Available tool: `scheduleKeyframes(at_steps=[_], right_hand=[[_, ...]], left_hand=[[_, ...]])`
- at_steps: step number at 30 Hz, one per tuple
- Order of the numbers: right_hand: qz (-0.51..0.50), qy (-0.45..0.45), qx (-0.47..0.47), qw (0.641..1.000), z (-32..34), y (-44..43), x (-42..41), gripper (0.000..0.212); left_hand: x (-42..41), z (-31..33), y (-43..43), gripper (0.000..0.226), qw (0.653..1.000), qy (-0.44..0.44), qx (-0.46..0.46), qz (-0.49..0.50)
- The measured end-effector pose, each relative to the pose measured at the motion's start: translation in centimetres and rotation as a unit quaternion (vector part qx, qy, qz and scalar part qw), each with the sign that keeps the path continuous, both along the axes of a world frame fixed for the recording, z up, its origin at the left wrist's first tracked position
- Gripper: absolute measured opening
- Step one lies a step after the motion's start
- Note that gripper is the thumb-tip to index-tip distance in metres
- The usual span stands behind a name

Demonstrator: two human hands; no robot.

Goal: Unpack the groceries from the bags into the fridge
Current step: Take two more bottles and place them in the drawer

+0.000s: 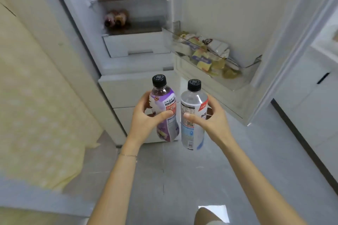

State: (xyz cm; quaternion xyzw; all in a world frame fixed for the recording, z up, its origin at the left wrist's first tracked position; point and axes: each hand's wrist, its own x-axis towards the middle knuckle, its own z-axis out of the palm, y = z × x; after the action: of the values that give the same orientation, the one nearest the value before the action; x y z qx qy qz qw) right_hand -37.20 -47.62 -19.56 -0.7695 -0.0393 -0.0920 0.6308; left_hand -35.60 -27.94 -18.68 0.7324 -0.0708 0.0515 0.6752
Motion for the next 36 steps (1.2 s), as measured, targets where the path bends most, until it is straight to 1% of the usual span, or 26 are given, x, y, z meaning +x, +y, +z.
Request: scheduleKeyframes(at_steps=[5, 7, 11, 16, 20, 26, 29, 31, 33, 36], right_hand=[[0.047, 0.002, -0.004, 0.999, 0.5, 5.9, 6.3, 0.053], [0.057, -0.002, -0.014, 0.998, 0.7, 7.4, 9.1, 0.051], [0.076, -0.012, -0.029, 0.997, 1.3, 9.5, 15.5, 0.047], [0.086, -0.025, -0.035, 0.995, 2.2, 11.4, 23.7, 0.051], [0.099, -0.035, -0.034, 0.994, 3.4, 13.1, 29.5, 0.046], [0.105, -0.042, -0.033, 0.993, 4.4, 15.5, 36.8, 0.052], [0.090, -0.039, -0.032, 0.995, 4.3, 16.7, 40.0, 0.051], [0.078, -0.041, -0.028, 0.996, 4.1, 17.5, 41.8, 0.053], [0.066, -0.042, -0.025, 0.997, 3.9, 18.3, 43.6, 0.057], [0.042, -0.046, -0.016, 0.998, 3.9, 19.5, 46.2, 0.057]], left_hand=[[4.2, 0.5, 5.8, 0.060, 0.999, -0.017, 0.004, 0.051], [6.6, 0.6, 7.5, 0.058, 0.998, -0.025, 0.013, 0.063], [12.5, 1.0, 10.4, 0.061, 0.995, -0.042, 0.027, 0.086], [19.5, 2.2, 12.5, 0.065, 0.991, -0.058, 0.045, 0.110], [24.8, 2.9, 13.9, 0.065, 0.988, -0.064, 0.042, 0.133], [31.9, 3.8, 16.0, 0.061, 0.984, -0.073, 0.038, 0.160], [35.7, 3.8, 17.1, 0.062, 0.983, -0.076, 0.049, 0.158], [38.5, 3.7, 17.7, 0.068, 0.984, -0.077, 0.055, 0.151], [41.4, 3.6, 18.3, 0.071, 0.986, -0.078, 0.053, 0.138], [45.8, 3.6, 19.4, 0.073, 0.989, -0.089, 0.052, 0.104]])
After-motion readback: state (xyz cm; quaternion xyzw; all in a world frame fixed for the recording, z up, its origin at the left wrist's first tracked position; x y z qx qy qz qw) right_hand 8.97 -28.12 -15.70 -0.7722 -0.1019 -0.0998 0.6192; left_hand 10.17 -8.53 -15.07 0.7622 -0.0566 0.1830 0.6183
